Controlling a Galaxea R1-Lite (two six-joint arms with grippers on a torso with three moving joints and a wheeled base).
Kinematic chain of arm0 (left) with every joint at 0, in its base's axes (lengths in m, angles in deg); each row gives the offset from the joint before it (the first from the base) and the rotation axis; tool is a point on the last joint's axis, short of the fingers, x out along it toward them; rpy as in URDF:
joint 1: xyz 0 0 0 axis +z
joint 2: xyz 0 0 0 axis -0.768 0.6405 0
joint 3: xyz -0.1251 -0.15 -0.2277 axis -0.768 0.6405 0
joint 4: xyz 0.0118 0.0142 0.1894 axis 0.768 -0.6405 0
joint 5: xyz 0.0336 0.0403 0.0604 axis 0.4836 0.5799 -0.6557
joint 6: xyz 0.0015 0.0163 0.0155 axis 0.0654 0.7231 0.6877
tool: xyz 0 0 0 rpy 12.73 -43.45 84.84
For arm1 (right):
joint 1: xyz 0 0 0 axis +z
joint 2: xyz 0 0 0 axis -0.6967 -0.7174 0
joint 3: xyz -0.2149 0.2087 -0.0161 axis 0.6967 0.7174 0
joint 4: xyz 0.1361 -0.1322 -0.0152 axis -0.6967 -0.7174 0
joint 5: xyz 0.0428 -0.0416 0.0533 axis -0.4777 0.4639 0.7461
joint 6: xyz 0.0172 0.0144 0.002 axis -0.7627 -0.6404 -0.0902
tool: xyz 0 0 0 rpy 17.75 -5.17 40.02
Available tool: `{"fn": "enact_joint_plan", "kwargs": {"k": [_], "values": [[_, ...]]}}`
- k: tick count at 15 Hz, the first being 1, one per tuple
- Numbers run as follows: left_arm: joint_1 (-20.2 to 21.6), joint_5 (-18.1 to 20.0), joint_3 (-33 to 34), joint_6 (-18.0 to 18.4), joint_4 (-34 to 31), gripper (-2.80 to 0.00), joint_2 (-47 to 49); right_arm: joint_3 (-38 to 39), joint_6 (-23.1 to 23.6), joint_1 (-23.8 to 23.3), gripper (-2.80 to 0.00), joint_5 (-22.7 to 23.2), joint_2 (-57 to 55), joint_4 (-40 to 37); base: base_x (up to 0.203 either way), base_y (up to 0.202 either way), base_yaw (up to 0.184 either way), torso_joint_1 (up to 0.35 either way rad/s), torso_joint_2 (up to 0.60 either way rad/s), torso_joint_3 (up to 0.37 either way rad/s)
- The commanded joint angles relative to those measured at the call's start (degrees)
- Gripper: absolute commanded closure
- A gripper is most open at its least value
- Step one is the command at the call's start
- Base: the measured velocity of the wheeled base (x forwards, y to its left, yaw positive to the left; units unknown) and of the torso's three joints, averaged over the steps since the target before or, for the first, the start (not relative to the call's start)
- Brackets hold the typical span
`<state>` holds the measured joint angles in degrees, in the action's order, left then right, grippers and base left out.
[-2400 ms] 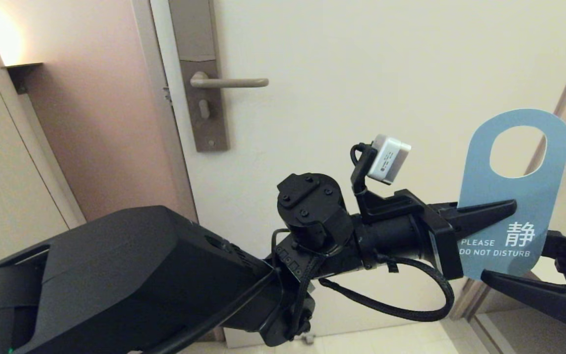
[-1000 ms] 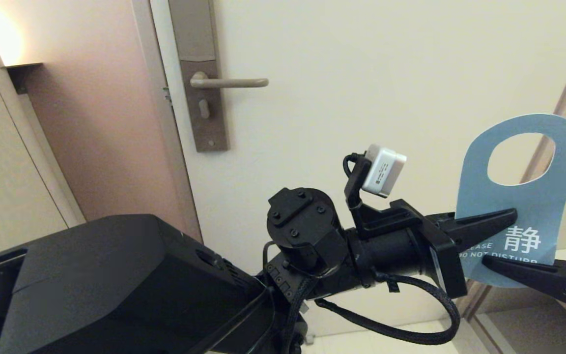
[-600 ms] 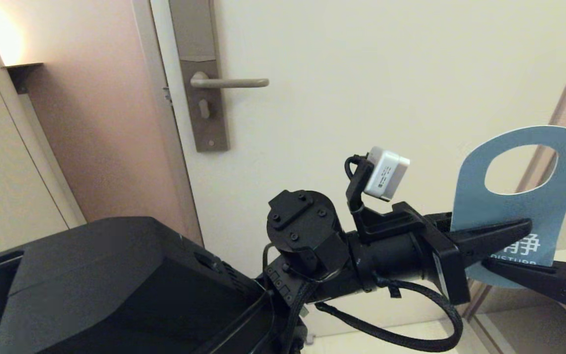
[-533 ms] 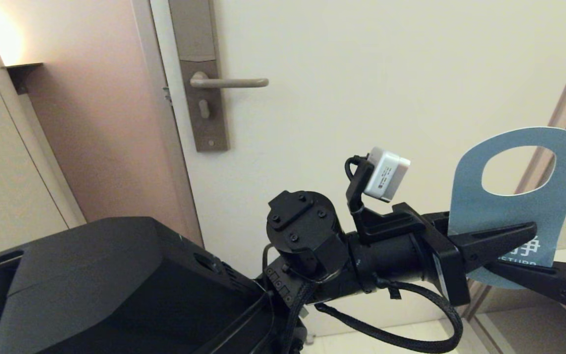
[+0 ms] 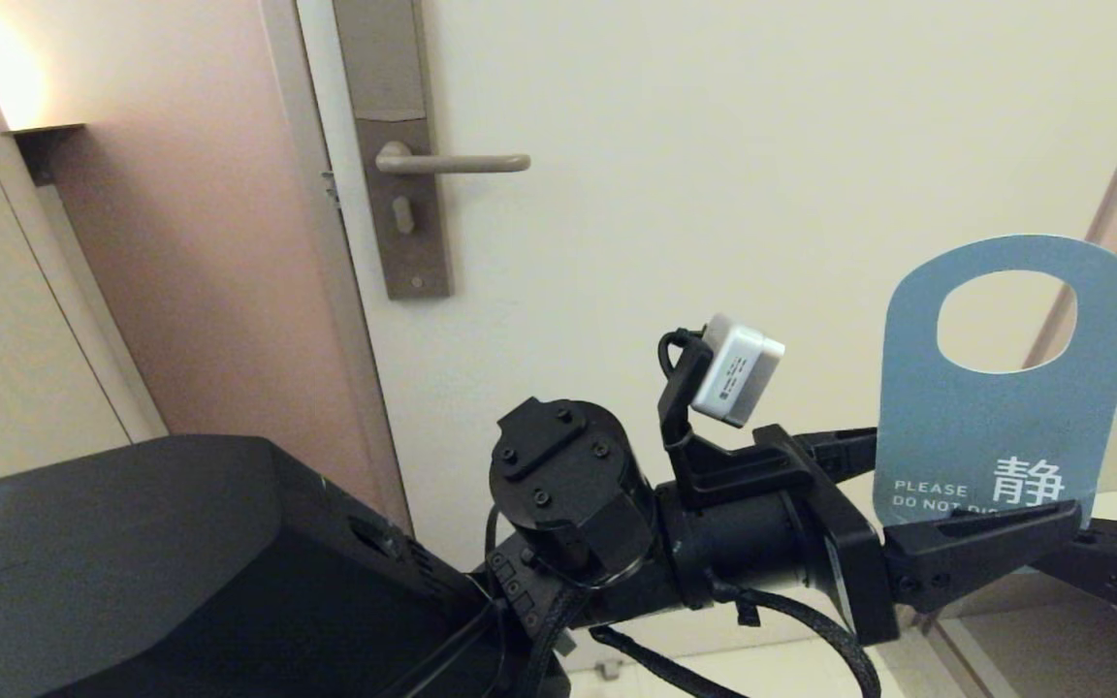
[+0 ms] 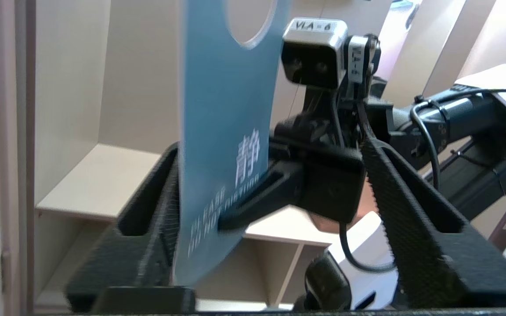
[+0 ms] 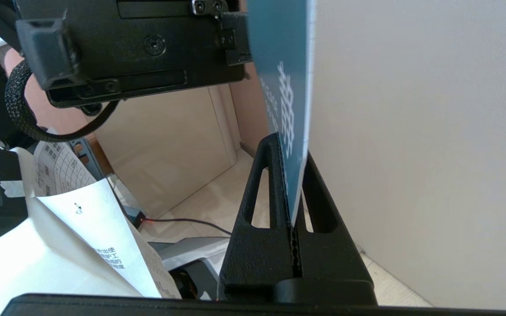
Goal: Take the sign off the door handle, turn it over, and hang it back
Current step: Hand it to the other hand, then hang the sign back with the other side facing out
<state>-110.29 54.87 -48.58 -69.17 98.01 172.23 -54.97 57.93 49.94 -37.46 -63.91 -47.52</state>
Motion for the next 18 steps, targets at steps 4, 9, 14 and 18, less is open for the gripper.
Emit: {"fn": "enact_joint_plan", "kwargs": {"k": [4,9,14,18], "values": [[3.4,0.1,5.0,0.1,0.7,-2.8,-2.7,1.4,0.1,0.0,0.0,0.2,0.6,0.2,0.0,0.0,0.0,0.0,0.0,0.0],[6.3,0.1,11.2,3.2,0.7,-2.8,-5.5,1.5,0.1,-0.1,0.0,-0.1,0.8,0.2,0.0,0.0,0.0,0.0,0.0,0.0],[9.8,0.0,14.7,3.4,0.7,-2.8,-9.7,1.4,0.1,-0.1,0.0,-0.2,0.9,0.2,0.0,0.0,0.0,0.0,0.0,0.0],[12.8,0.0,18.5,4.9,0.4,0.0,-14.2,1.4,0.1,-0.1,0.0,-0.2,0.8,0.2,0.0,0.0,0.0,0.0,0.0,0.0]]}}
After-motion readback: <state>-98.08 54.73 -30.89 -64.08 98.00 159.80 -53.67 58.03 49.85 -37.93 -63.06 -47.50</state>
